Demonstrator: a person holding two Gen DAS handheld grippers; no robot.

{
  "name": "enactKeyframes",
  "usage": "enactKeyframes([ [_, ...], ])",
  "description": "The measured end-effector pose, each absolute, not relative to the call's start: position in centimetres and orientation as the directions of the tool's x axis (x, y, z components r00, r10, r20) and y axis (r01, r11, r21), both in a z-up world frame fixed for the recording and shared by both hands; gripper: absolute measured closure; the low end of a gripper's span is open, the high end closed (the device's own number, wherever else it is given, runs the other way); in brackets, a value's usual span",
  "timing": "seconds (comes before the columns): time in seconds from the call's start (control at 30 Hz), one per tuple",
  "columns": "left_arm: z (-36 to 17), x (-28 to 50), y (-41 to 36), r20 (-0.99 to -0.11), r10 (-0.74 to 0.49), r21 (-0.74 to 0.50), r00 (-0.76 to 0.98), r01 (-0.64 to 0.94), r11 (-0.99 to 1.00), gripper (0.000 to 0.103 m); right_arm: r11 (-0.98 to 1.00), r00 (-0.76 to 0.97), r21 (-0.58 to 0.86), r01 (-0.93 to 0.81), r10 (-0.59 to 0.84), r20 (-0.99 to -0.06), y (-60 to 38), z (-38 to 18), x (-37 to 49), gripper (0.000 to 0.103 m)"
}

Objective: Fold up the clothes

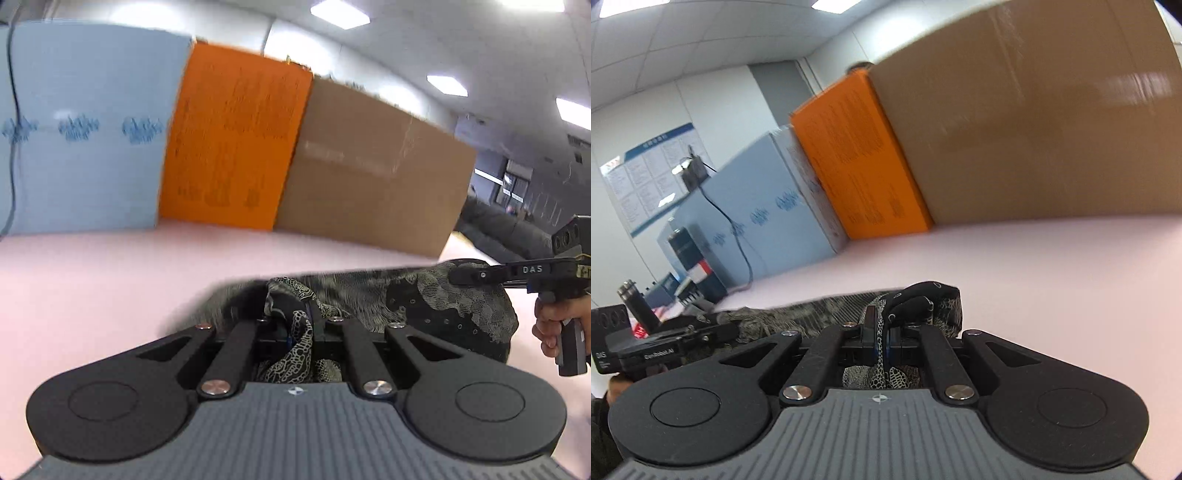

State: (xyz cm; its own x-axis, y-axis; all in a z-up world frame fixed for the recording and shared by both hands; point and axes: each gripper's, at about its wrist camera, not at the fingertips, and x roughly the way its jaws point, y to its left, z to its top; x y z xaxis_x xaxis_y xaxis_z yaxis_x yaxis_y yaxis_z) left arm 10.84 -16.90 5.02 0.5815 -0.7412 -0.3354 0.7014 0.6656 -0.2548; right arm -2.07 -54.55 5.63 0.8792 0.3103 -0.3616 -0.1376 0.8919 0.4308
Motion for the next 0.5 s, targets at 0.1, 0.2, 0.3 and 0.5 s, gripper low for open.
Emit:
enactKeyframes([
  [0.1,7.1,10.2,-14.9,-0.29,-0.734,-0.243,0.614,0.694,0.677,0.097,0.898,0.888,0.399,-0.185,0.327,-0.322,-52.7,9.0,-1.8,0.1],
  [0.2,9.5,9.6,-12.1,-0.247,-0.71,-0.211,0.66,0.678,0.704,0.097,0.899,0.889,0.367,-0.24,0.355,-0.288,-50.3,12.2,-0.8,0.1],
  [0.3,11.9,9.3,-8.6,-0.211,-0.66,-0.165,0.721,0.639,0.751,0.097,0.885,0.879,0.354,-0.304,0.403,-0.254,-47.7,14.7,1.3,0.1],
  [0.5,14.4,8.8,0.0,-0.167,-0.505,-0.114,0.847,0.492,0.863,0.097,0.797,0.795,0.392,-0.459,0.565,-0.218,-40.3,15.6,8.2,0.099],
])
